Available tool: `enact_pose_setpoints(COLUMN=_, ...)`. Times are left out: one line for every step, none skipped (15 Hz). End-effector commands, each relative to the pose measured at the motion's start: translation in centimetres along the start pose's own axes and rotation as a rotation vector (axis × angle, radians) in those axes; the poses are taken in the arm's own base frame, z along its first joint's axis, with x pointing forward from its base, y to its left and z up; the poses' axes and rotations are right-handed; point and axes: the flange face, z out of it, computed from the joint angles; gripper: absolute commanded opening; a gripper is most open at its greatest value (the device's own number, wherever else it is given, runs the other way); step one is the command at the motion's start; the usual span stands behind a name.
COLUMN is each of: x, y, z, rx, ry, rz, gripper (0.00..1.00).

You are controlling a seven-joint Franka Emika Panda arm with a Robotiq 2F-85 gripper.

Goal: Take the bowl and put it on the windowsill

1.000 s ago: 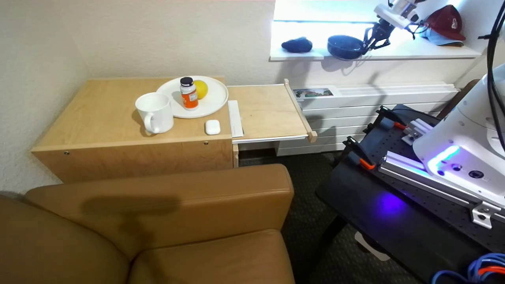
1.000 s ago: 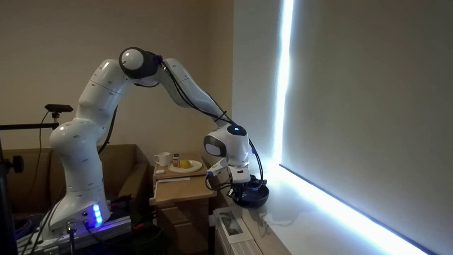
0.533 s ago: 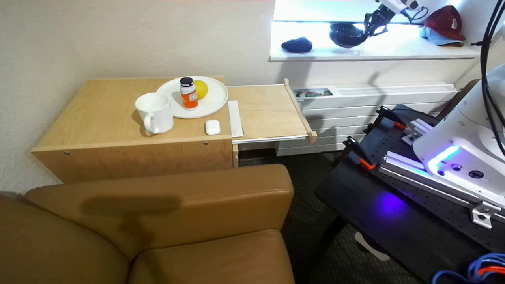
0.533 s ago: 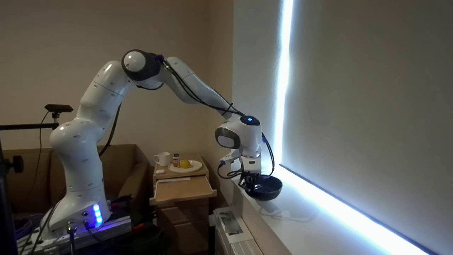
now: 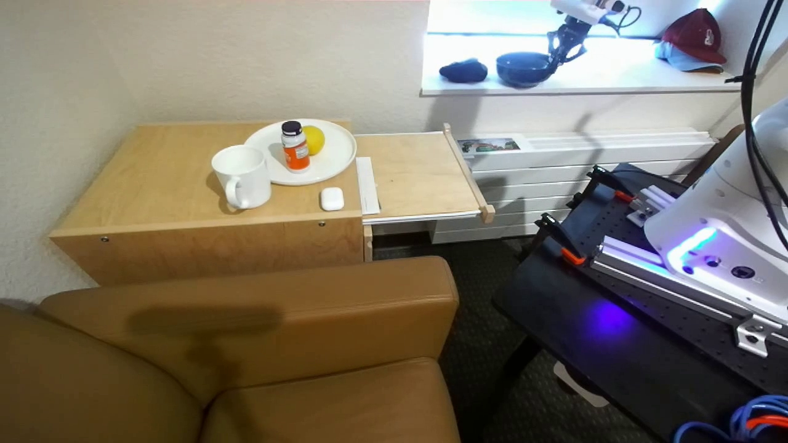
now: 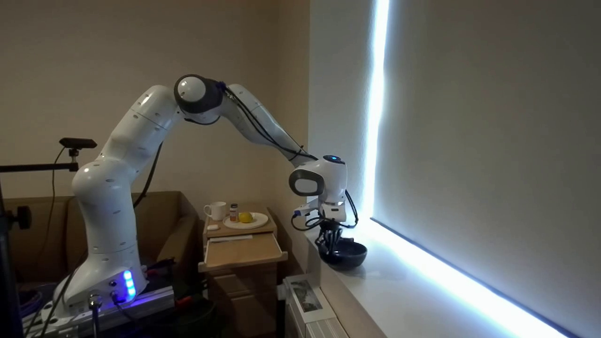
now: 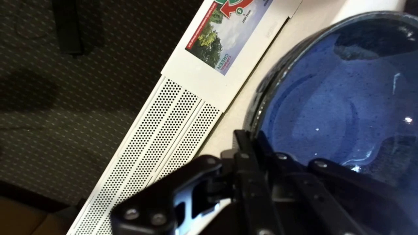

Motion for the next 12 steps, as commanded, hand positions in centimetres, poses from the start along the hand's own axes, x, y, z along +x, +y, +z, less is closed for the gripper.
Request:
enact_pose_setpoints(x=0.1, y=0.0, z=0.3, rx=0.005, ry=0.0, rz=0.01, gripper=0.02)
enact_pose_setpoints(x=0.1, y=0.2, z=1.2, rx=0.007, ry=0.003, rz=0.018, gripper=0.02)
enact_pose_setpoints(x=0.1, y=0.3, z=1.6, rx=0.003, ry=0.0, rz=0.017, gripper=0.02)
enact_pose_setpoints(x=-0.1, y=0.4, z=2.1, rx=0.006, ry=-0.004, rz=0.022, gripper=0.02)
enact_pose_setpoints(x=-0.1, y=0.5, z=2.5, rx=0.008, ry=-0.001, rz=0.03, gripper=0.02)
enact_pose_setpoints(x=-0.1, y=0.5, z=2.7, rx=0.014, ry=0.003, rz=0.037, gripper=0.02)
enact_pose_setpoints(x=-0.2, y=0.5, z=2.9, rx=0.023, ry=0.005, rz=0.044, gripper=0.02)
enact_pose_setpoints(x=-0.1, y=0.4, z=3.1, rx=0.029, ry=0.004, rz=0.056, gripper=0.02)
enact_pose_setpoints(x=0.0, y=0.4, z=3.2, rx=0.036, ry=0.001, rz=0.066, gripper=0.02)
enact_pose_setpoints(x=0.1, y=0.4, z=3.2, rx=0.043, ry=0.003, rz=0.077, gripper=0.02)
enact_pose_setpoints(x=0.7, y=0.6, z=3.1, rx=0.05, ry=0.009, rz=0.089, gripper=0.02)
enact_pose_setpoints(x=0.8, y=0.6, z=3.3, rx=0.051, ry=0.011, rz=0.1, gripper=0.02)
